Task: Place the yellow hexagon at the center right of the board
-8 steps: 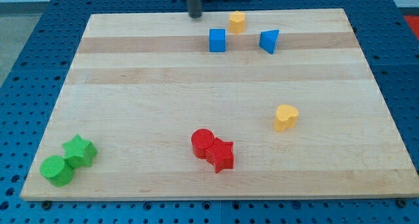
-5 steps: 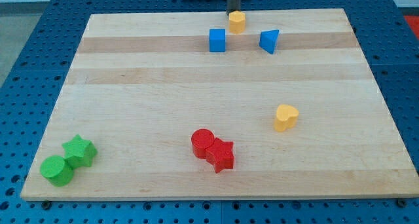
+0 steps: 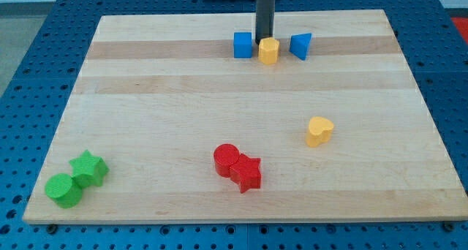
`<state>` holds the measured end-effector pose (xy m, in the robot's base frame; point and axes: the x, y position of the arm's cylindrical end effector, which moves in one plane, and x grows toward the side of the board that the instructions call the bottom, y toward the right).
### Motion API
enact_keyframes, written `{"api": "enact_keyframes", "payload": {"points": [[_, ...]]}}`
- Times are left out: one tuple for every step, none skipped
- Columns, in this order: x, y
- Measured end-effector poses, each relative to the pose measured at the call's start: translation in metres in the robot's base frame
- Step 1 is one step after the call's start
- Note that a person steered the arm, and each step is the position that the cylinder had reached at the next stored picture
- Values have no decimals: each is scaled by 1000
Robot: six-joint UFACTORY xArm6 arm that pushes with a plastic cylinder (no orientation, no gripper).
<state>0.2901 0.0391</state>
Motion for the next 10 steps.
{"api": "enact_keyframes", "payload": {"points": [[35,0],[63,0],[68,0],[78,0],[82,0],[90,-28],[97,-37],[122,-19],[123,-17],[118,-9]]}}
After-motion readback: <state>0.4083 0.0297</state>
